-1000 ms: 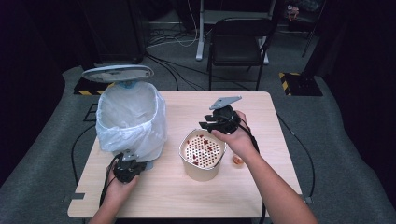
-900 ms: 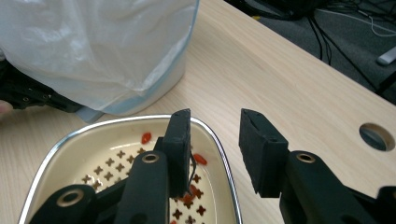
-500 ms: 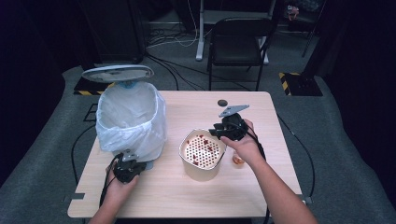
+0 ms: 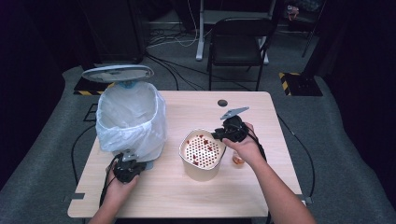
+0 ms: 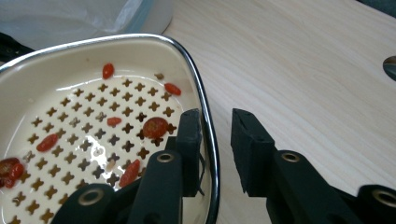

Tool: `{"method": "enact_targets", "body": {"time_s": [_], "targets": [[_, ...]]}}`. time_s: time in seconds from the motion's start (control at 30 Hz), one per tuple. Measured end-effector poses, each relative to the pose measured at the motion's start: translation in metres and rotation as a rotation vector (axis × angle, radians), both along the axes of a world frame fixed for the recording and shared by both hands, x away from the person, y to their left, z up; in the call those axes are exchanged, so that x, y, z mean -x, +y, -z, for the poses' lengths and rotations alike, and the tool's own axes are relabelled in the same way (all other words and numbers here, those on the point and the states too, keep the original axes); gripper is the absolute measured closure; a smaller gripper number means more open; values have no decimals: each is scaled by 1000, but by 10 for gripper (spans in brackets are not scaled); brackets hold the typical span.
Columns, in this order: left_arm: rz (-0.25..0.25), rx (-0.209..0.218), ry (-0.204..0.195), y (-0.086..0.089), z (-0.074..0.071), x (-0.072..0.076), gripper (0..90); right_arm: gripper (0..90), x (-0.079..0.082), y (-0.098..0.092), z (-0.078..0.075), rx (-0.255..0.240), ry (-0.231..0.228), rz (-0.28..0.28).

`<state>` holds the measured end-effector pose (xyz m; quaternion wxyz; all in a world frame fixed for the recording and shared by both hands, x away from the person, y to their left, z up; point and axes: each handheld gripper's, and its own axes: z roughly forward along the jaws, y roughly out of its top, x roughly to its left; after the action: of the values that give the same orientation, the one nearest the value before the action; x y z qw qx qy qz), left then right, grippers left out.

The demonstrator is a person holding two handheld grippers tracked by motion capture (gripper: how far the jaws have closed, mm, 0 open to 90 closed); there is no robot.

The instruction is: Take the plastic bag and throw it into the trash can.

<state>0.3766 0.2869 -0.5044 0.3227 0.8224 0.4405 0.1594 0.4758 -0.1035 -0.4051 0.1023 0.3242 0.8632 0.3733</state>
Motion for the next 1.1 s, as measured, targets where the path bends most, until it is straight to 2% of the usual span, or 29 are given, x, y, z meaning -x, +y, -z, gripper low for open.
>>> {"method": "enact_targets", "body": {"time_s": [0.1, 0.17, 0.2, 0.27, 0.3, 0.43, 0.9, 0.93, 1.0, 1.03, 1.1], "targets": [[-1, 1, 1, 0, 0, 0, 900, 814, 0, 0, 3, 16, 17, -19], [0, 1, 1, 0, 0, 0, 900, 823, 2, 0, 4, 15, 25, -27], [-17, 19, 8, -1, 1, 1, 900, 827, 3, -1, 5, 8, 27, -21], [-1, 1, 1, 0, 0, 0, 900, 834, 4, -3, 4, 4, 31, -21], [-1, 2, 1, 0, 0, 0, 900, 836, 4, -5, 4, 6, 47, -28], [-1, 0, 1, 0, 0, 0, 900, 834, 9, -7, 3, 21, 39, -40], [0, 3, 2, 0, 0, 0, 900, 833, 35, -17, 0, 39, 68, -51], [-1, 4, 2, 0, 0, 0, 900, 832, 36, -18, 0, 42, 65, -54], [-20, 32, -5, -2, 1, 1, 900, 827, 39, -19, 0, 42, 64, -55], [-17, 23, -3, -2, 1, 0, 900, 816, 40, -19, 0, 40, 65, -53], [-5, 0, 3, 0, 0, 0, 900, 720, 41, -21, -1, 30, 57, -53]]}}
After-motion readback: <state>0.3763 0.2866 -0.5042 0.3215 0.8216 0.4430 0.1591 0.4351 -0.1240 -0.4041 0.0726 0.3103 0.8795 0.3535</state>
